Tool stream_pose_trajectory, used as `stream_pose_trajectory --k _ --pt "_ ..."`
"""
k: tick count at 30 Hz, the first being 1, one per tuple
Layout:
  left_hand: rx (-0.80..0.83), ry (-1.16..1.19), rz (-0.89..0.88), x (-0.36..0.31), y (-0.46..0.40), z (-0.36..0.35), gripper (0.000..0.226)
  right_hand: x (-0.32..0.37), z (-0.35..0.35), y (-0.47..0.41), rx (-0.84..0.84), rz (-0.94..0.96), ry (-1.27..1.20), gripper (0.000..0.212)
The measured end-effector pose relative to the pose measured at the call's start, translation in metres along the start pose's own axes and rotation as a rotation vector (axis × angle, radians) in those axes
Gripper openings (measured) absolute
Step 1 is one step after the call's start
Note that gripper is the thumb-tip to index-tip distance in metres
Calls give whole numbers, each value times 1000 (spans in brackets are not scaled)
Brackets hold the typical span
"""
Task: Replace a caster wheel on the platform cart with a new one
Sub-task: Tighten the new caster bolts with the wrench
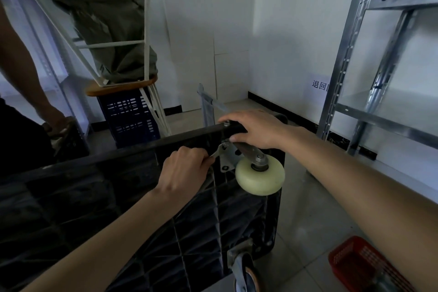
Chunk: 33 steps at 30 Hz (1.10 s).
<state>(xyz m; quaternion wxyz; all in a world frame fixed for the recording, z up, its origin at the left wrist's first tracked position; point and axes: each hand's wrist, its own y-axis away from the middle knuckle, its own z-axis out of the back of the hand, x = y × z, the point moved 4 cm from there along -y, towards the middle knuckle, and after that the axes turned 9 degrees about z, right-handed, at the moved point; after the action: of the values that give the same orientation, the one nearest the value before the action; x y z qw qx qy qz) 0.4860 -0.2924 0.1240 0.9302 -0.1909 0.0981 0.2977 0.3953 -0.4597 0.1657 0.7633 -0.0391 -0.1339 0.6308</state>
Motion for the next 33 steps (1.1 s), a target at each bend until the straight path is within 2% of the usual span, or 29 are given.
stream_pose_trajectory --k 4,10,15,23,28,31,33 --pt "-60 91 39 -2 0 -10 33 0 1 0 -6 3 11 57" --pt "-65 10 23 -3 1 -2 32 -4 -5 0 -30 0 -33 59" --pt "-32 -245 -28 -21 -2 23 33 -2 -3 1 -48 -22 -63 74" --pt "30 -610 -206 -61 -25 52 9 -2 -2 0 -64 -18 -21 72" --pt "94 -614 -309 -66 -36 58 37 -2 -1 -2 -59 -28 17 73" --pt "72 -586 -302 -56 -36 59 24 -2 -4 -2 -59 -23 9 73" --pt "42 -555 -276 -45 -29 55 33 -2 -3 -1 -76 -22 -18 74"
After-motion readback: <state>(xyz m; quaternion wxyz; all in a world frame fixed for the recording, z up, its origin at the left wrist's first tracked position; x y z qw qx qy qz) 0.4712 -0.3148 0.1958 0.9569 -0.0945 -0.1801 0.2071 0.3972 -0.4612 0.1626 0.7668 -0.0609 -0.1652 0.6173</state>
